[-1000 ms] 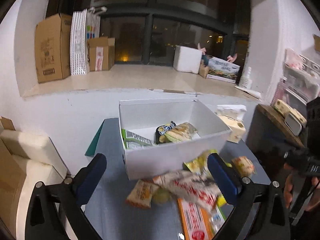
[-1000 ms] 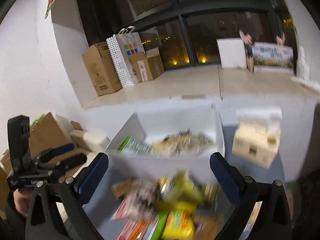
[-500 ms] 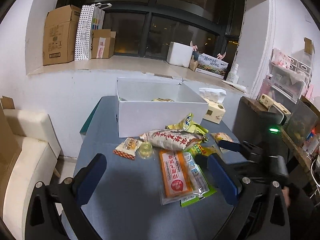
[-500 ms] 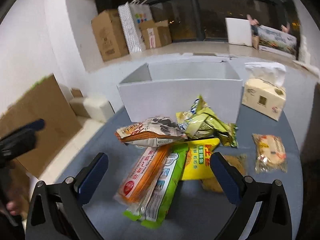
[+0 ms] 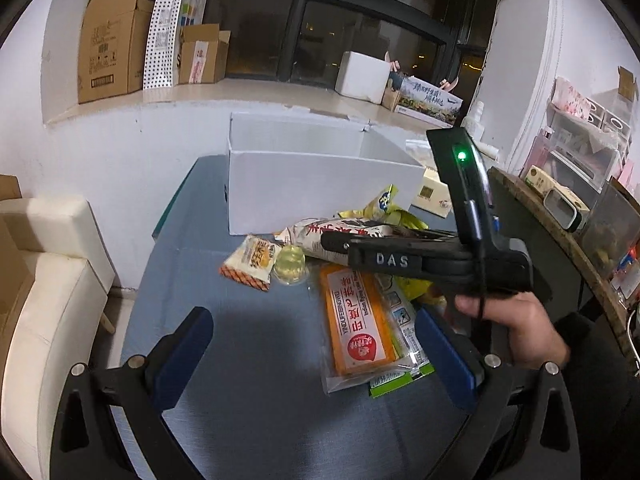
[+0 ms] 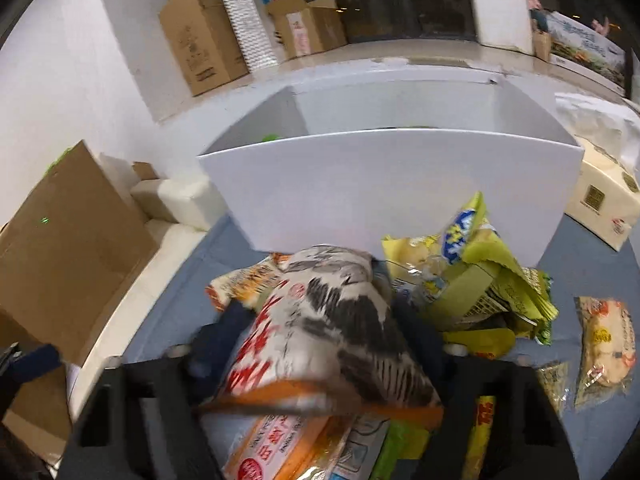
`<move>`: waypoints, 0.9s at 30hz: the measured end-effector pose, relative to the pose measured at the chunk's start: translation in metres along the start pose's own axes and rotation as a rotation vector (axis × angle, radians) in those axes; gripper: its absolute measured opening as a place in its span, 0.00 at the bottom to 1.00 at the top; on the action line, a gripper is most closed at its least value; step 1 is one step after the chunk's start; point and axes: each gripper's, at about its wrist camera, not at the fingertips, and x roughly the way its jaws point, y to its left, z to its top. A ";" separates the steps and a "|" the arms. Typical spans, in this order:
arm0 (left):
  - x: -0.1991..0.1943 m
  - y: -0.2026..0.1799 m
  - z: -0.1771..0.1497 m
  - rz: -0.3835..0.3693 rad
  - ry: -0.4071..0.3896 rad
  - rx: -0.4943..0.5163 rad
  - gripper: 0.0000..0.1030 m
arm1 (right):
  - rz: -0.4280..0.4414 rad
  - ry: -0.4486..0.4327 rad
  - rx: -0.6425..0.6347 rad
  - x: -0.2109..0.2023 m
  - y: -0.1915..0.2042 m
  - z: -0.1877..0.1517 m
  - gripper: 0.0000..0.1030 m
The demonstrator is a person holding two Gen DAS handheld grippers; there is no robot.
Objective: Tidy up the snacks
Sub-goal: 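Grasp the white-and-red printed snack bag with the right gripper, then grasp the orange Indian flying cake packet with the left gripper while the right carries its bag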
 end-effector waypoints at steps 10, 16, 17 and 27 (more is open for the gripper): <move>0.036 -0.008 -0.005 -0.058 0.085 -0.004 1.00 | 0.014 -0.071 -0.020 -0.060 -0.001 -0.016 0.51; 0.066 -0.012 -0.004 -0.085 0.134 -0.040 1.00 | 0.028 -0.186 0.048 -0.121 -0.018 -0.030 0.51; 0.072 -0.012 -0.003 -0.093 0.150 -0.055 1.00 | 0.027 -0.212 0.064 -0.132 -0.022 -0.034 0.51; 0.133 -0.012 -0.009 -0.115 0.303 -0.143 0.98 | 0.026 -0.318 0.146 -0.182 -0.042 -0.063 0.51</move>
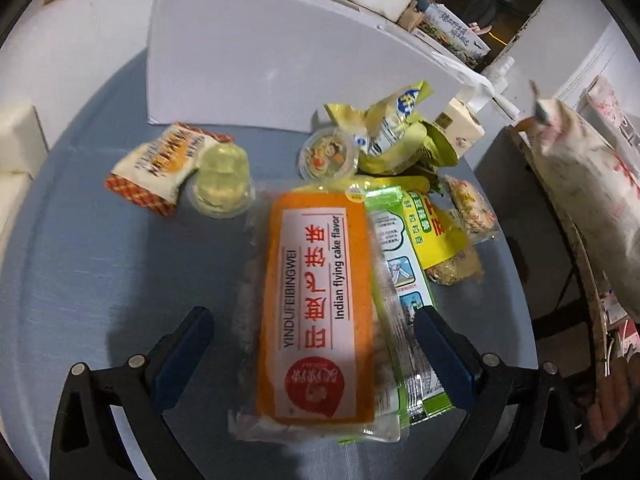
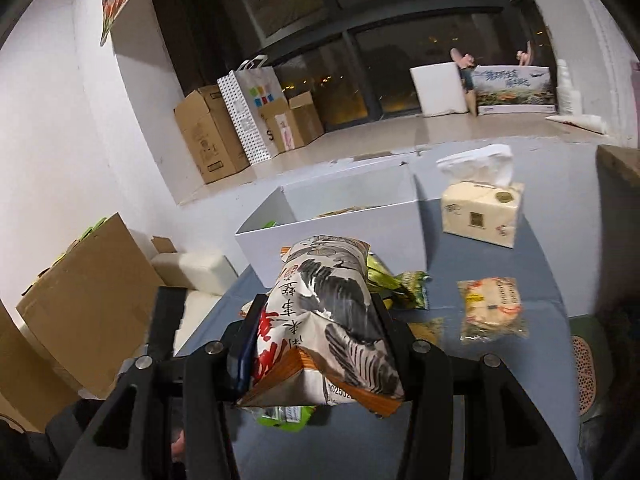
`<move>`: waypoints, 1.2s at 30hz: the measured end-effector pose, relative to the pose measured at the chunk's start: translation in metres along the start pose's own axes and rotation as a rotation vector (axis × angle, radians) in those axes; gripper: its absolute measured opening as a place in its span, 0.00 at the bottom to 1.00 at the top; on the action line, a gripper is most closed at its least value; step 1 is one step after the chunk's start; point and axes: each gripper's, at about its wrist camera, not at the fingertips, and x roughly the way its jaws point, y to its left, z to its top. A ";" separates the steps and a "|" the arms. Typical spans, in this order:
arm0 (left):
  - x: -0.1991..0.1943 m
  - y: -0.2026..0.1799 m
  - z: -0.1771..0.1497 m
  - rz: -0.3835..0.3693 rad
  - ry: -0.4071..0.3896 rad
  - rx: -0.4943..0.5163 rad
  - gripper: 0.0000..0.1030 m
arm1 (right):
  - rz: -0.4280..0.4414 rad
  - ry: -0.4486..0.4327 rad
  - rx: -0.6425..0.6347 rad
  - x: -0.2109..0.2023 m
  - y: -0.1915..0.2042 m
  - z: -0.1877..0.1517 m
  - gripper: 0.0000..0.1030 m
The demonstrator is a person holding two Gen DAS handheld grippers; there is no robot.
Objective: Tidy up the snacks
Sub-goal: 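Grasp the orange Indian flying cake packet with the left gripper while the right carries its bag, then drop the orange packet and the printed bag into the white box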
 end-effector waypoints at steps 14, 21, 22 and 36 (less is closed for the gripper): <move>-0.016 -0.010 0.000 0.051 -0.099 0.118 0.56 | 0.012 -0.006 0.006 -0.008 -0.003 -0.008 0.51; -0.083 -0.040 0.005 0.085 -0.315 0.257 0.56 | 0.012 -0.021 0.001 -0.004 -0.002 0.000 0.51; -0.089 -0.041 0.010 0.086 -0.336 0.259 0.56 | 0.013 -0.024 0.003 -0.002 -0.002 0.004 0.51; -0.095 -0.026 0.188 0.232 -0.439 0.247 0.56 | -0.116 0.020 -0.045 0.136 -0.023 0.139 0.52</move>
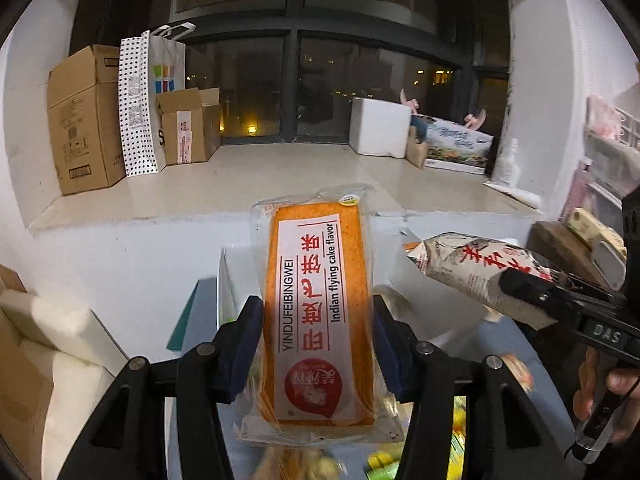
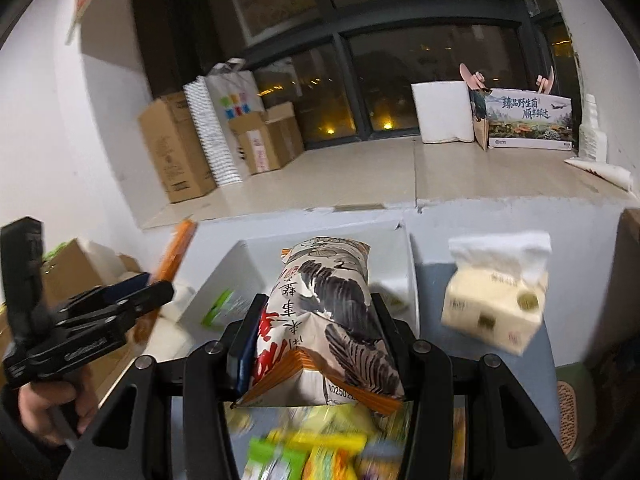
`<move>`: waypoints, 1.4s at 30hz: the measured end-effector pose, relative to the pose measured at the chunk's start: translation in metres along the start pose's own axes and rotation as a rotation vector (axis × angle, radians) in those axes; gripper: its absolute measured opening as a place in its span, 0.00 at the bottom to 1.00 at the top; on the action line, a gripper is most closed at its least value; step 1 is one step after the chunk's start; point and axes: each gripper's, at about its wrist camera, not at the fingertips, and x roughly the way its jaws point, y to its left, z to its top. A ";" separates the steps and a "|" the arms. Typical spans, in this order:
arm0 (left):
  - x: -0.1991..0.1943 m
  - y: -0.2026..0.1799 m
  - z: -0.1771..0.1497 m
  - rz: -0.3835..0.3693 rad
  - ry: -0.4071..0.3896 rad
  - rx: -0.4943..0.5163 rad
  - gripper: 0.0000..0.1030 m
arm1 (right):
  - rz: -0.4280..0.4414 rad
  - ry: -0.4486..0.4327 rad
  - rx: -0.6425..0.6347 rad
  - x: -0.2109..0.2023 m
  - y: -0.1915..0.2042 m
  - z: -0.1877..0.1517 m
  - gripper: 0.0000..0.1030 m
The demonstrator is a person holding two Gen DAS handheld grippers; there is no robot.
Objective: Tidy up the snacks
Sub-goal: 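Drop the orange packet and the printed bag into the white box, then grasp the green and yellow snack bags with the right gripper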
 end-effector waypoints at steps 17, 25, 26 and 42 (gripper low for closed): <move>0.042 0.009 -0.009 0.001 0.136 -0.009 1.00 | -0.001 -0.041 -0.018 0.020 -0.013 0.019 1.00; -0.030 0.007 -0.050 -0.047 0.100 0.007 1.00 | 0.072 -0.072 -0.063 -0.048 0.003 -0.030 1.00; -0.038 0.005 -0.057 -0.057 0.099 0.010 1.00 | 0.079 -0.065 -0.061 -0.053 0.004 -0.039 1.00; -0.077 -0.018 -0.201 -0.159 0.266 -0.055 1.00 | 0.076 0.221 -0.111 -0.024 0.014 -0.171 1.00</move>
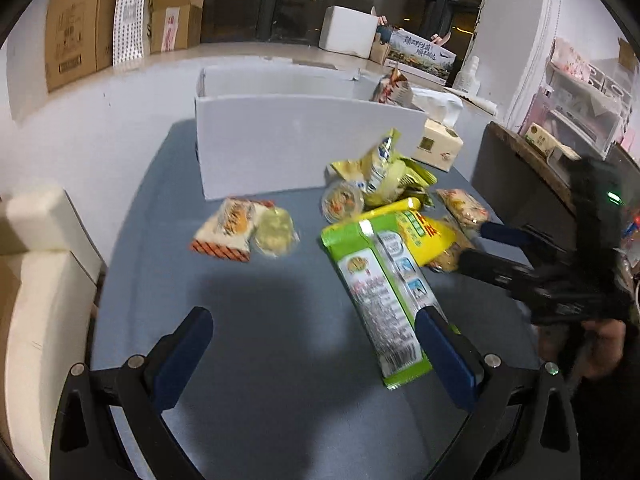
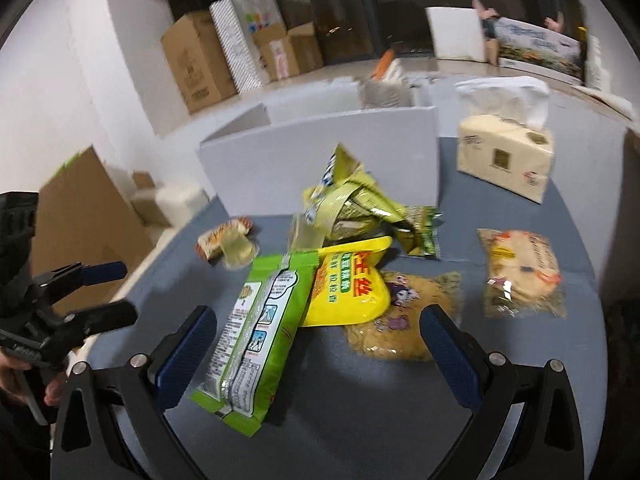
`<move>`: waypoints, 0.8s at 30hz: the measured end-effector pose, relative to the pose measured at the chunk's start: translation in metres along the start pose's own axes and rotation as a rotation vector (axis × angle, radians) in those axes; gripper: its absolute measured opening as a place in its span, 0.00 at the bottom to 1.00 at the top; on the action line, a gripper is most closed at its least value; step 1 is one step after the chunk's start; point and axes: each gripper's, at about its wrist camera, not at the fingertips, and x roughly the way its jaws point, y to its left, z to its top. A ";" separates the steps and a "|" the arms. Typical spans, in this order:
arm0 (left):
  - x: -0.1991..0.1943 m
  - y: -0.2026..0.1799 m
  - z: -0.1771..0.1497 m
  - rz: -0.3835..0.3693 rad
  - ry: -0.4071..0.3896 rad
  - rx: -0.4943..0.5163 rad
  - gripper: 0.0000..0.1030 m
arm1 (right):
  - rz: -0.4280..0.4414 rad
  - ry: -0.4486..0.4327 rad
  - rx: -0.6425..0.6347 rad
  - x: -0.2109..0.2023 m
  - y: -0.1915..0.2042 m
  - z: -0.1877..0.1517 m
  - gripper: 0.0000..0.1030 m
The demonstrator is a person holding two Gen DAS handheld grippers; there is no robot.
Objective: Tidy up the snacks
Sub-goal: 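Grasp the green and yellow snack bags with the right gripper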
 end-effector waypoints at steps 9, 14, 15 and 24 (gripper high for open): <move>0.004 -0.001 0.002 -0.025 0.007 -0.002 1.00 | -0.008 0.180 -0.111 0.082 -0.004 0.031 1.00; 0.009 0.006 0.001 -0.024 0.013 -0.030 1.00 | 0.051 0.239 -0.073 0.092 0.000 0.033 1.00; 0.010 0.008 0.000 -0.024 0.015 -0.042 1.00 | 0.067 0.257 -0.070 0.094 0.004 0.031 0.99; 0.014 0.029 -0.005 -0.021 0.020 -0.123 1.00 | 0.193 0.214 -0.005 0.067 0.012 0.017 0.39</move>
